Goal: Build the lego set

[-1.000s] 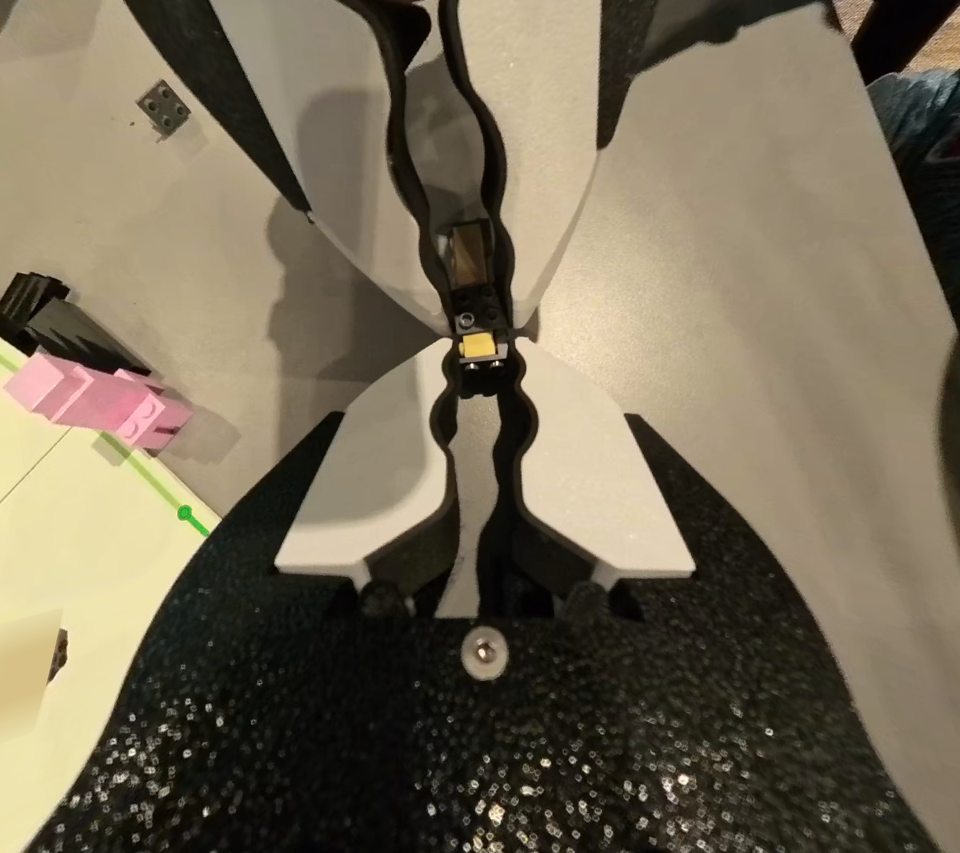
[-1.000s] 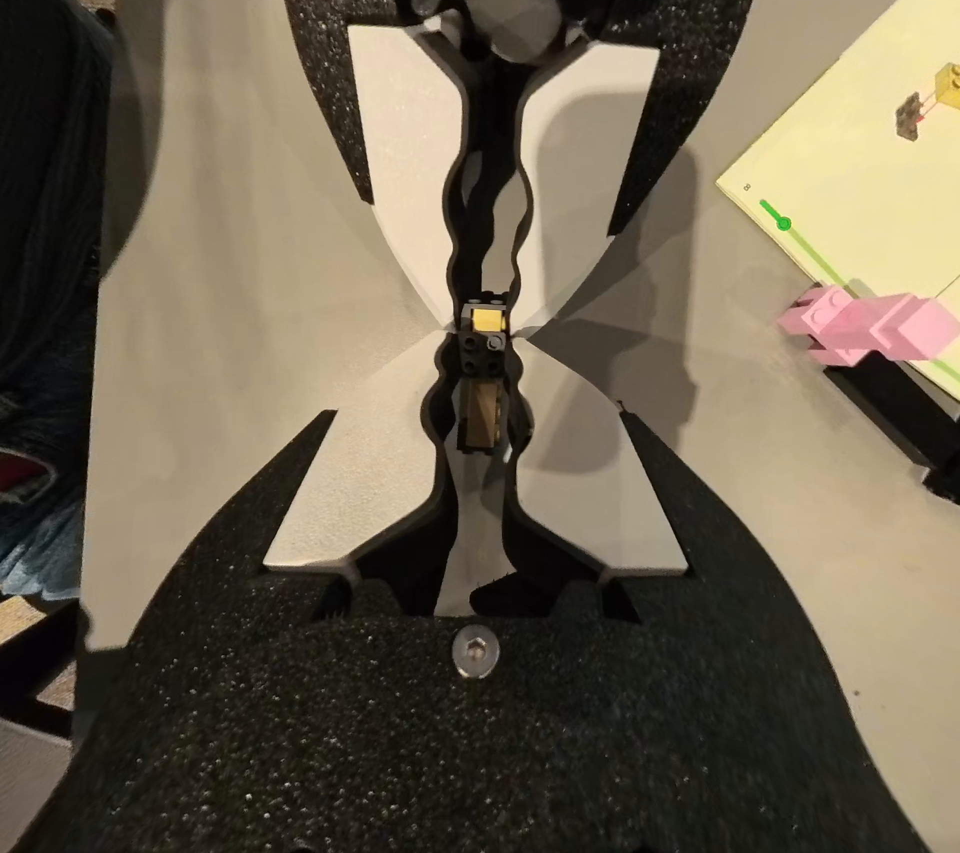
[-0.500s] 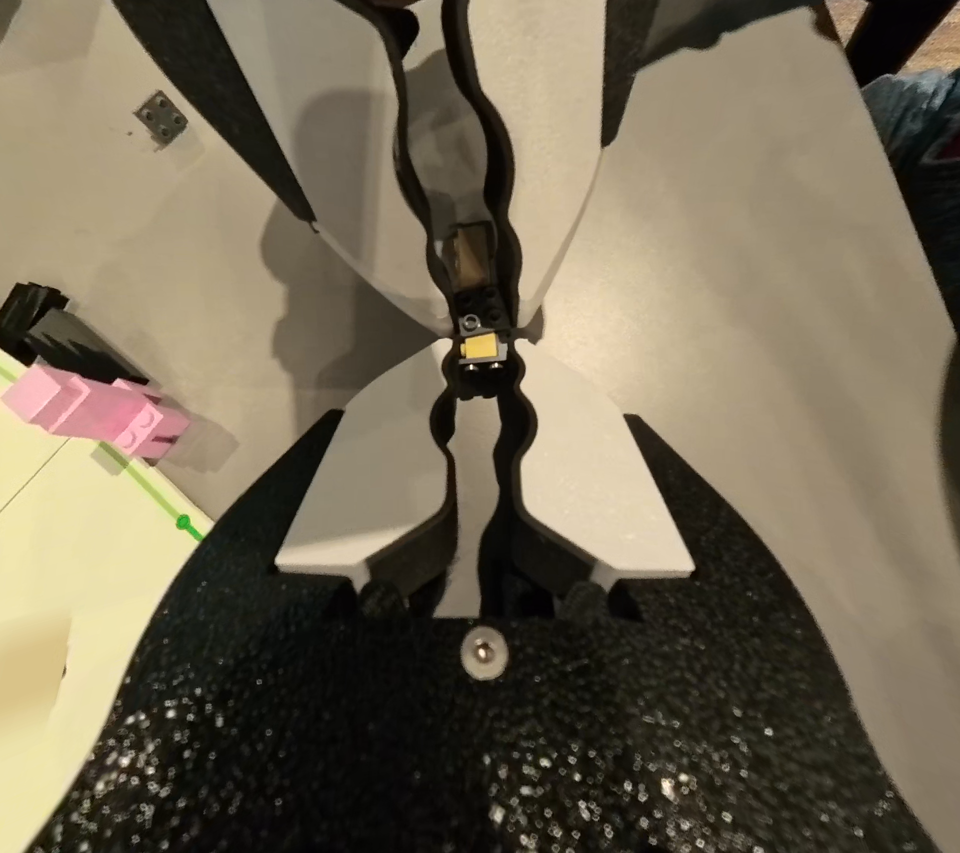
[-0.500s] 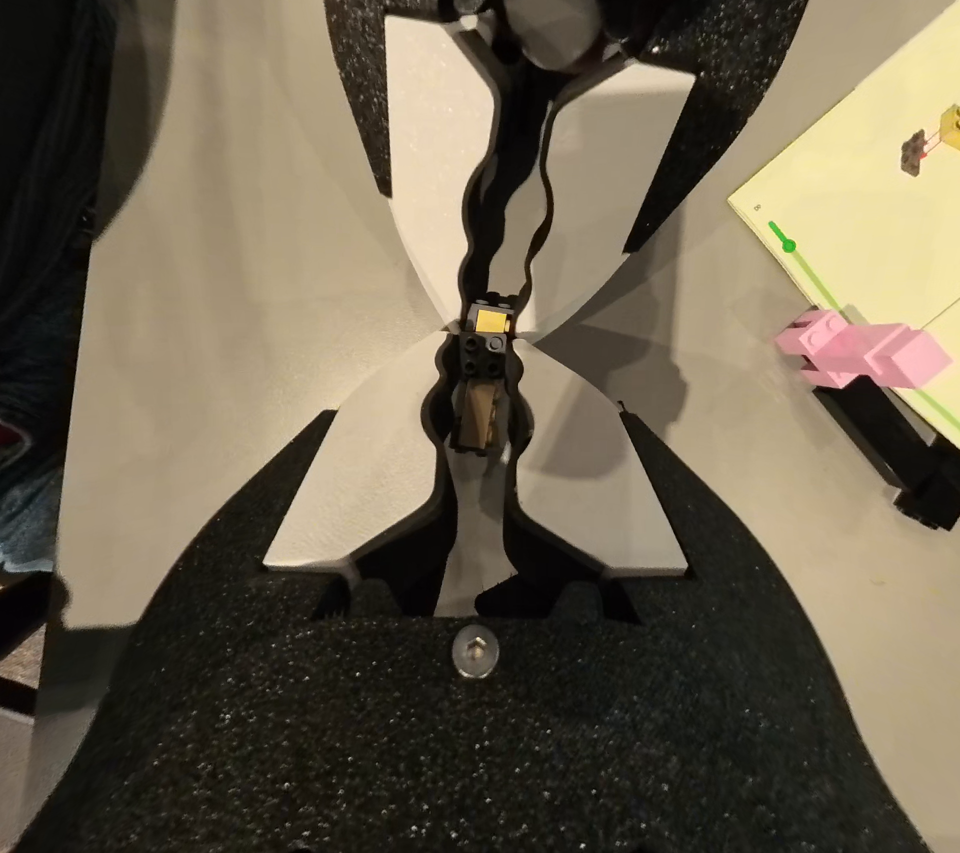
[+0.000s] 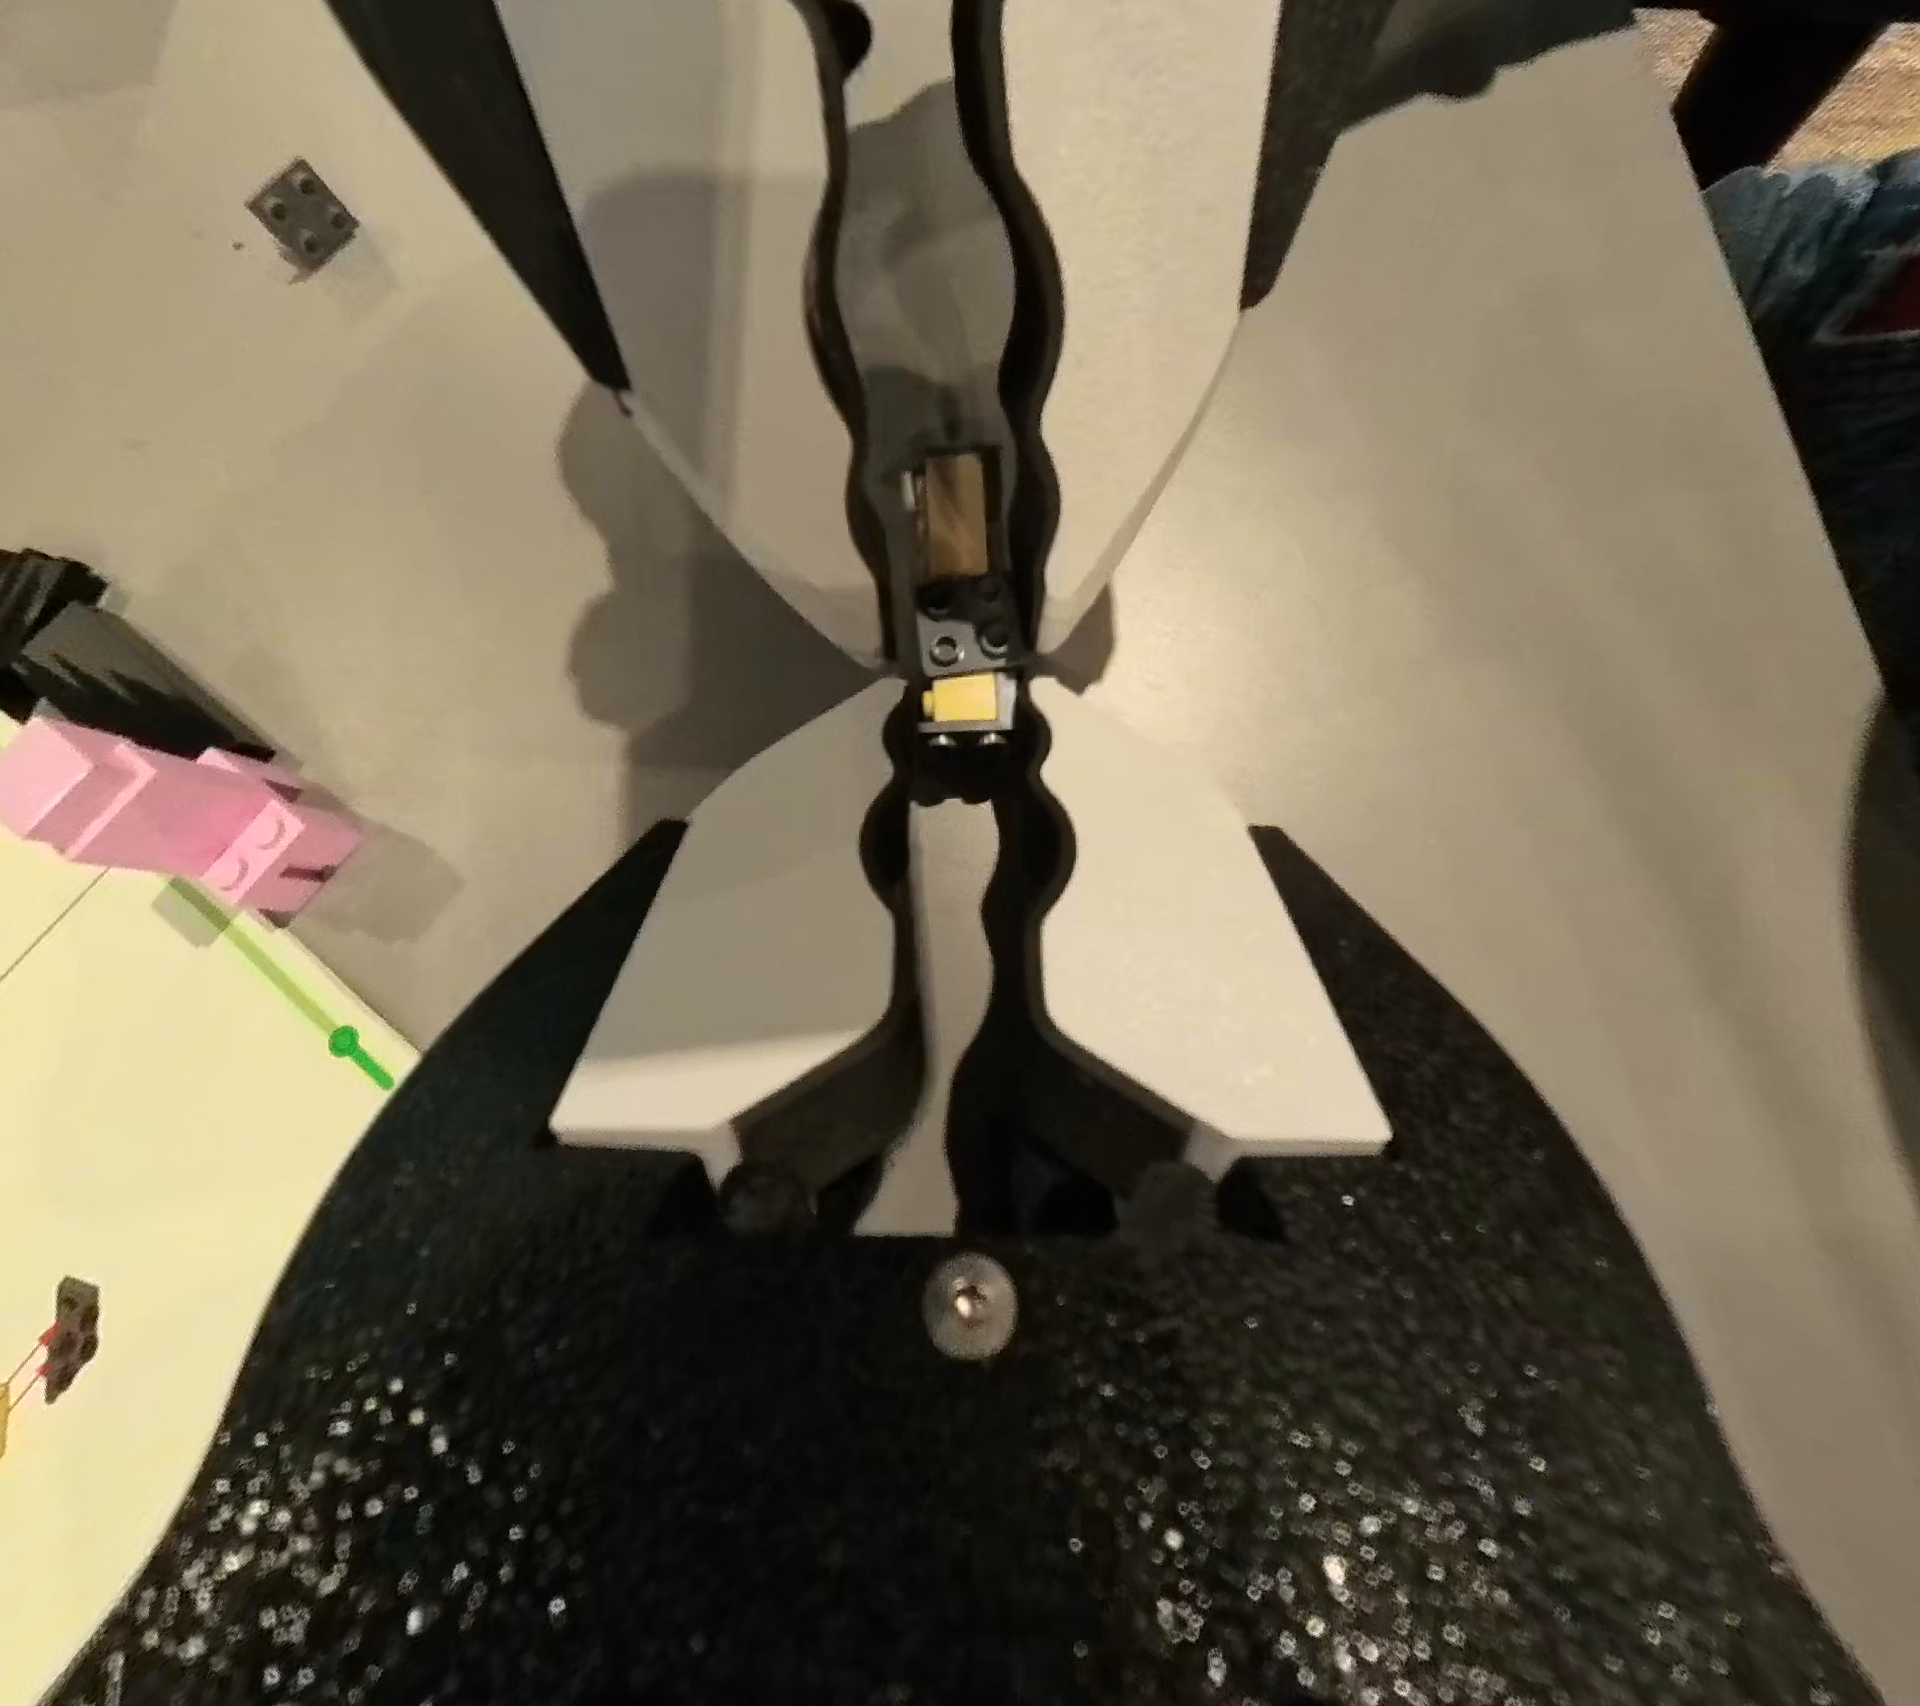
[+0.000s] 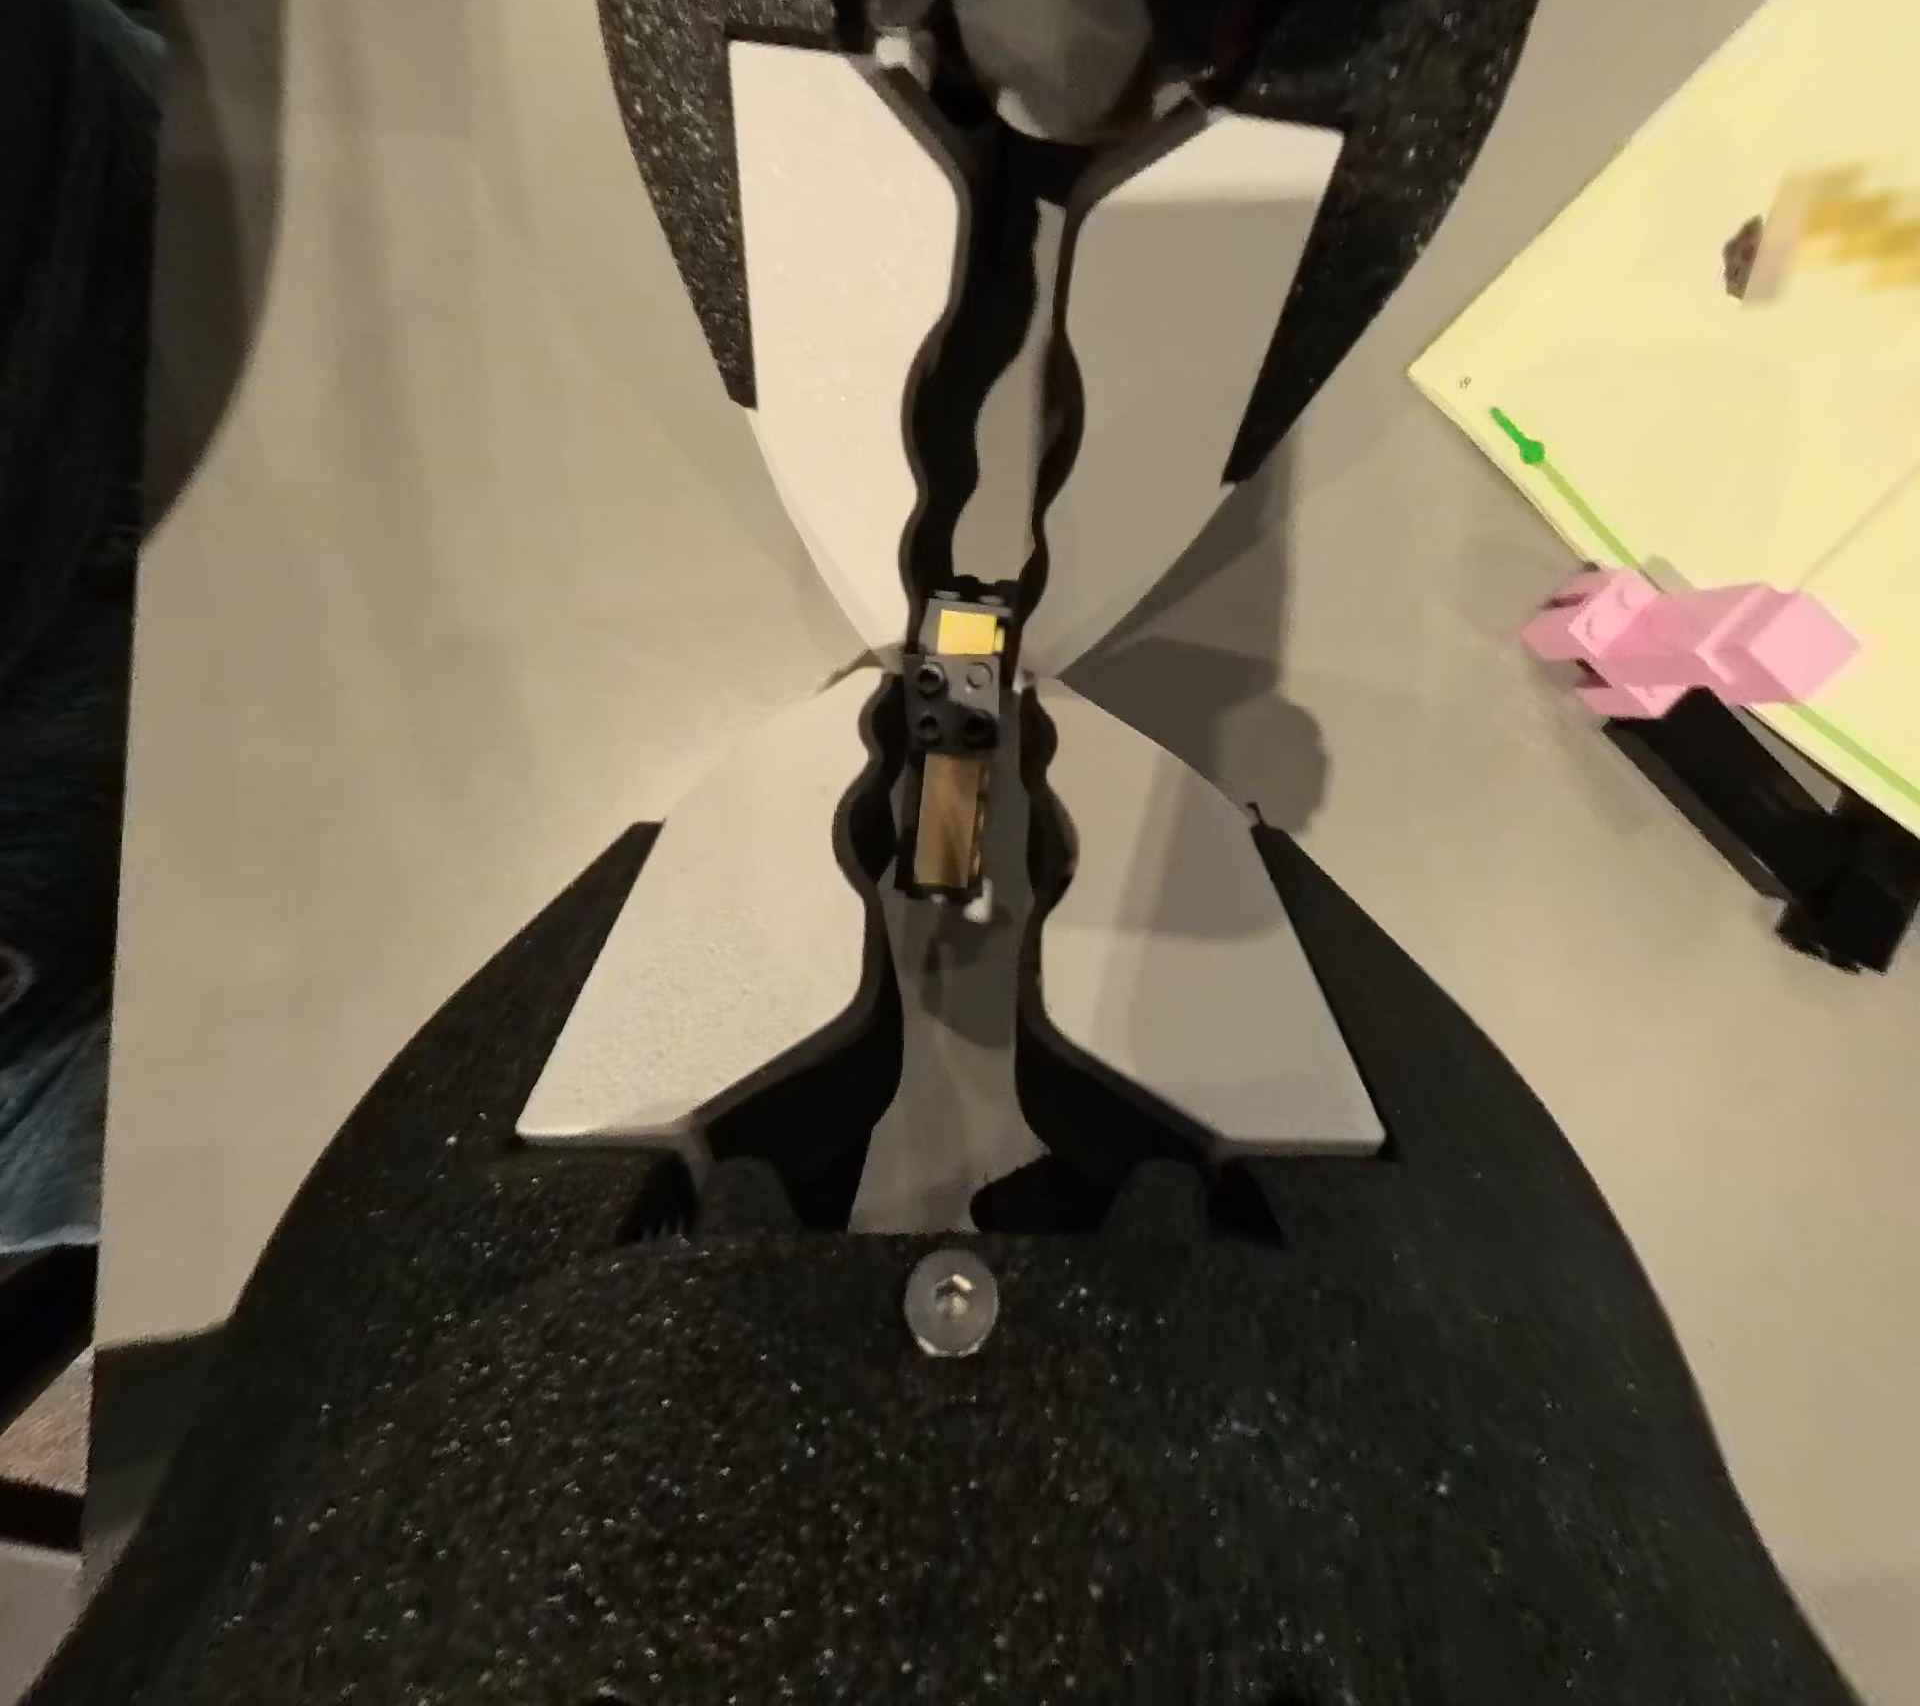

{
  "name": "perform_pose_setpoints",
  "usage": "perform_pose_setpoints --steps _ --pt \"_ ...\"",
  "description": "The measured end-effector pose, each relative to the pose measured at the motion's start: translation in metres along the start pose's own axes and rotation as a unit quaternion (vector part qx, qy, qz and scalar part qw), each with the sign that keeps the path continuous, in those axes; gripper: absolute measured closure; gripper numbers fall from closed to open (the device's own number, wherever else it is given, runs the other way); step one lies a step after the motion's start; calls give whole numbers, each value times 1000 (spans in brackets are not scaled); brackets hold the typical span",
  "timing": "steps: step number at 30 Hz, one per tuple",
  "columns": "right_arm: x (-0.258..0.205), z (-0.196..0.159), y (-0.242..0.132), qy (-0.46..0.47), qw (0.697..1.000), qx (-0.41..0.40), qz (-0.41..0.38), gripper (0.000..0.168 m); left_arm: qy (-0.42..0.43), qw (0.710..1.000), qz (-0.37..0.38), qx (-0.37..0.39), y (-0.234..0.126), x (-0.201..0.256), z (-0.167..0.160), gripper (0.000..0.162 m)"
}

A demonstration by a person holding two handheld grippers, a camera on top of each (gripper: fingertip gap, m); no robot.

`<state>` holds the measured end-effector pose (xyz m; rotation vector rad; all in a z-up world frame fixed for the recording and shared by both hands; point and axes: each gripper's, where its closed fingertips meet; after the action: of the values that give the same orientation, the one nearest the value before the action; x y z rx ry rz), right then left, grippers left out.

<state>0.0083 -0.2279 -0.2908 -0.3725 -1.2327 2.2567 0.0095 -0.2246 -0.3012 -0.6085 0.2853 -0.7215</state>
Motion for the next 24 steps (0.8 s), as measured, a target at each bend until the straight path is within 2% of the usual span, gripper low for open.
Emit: perform_pose_setpoints --steps 14,24 --pt "-1 0 -2 -5 999 0 -32 152 -7 1000 2 -1 0 0 0 144" --pt "0 -2 -2 37 999 6 -36 152 -16 1000 5 -2 1 0 0 145"
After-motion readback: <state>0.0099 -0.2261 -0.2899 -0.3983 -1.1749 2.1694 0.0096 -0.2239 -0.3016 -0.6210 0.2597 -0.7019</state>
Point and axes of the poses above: each gripper's, where its closed fingertips meet, y out along the fingers, z out of its top, x = y × z across the jaws, and after that the axes turned 3 degrees about x, right-handed
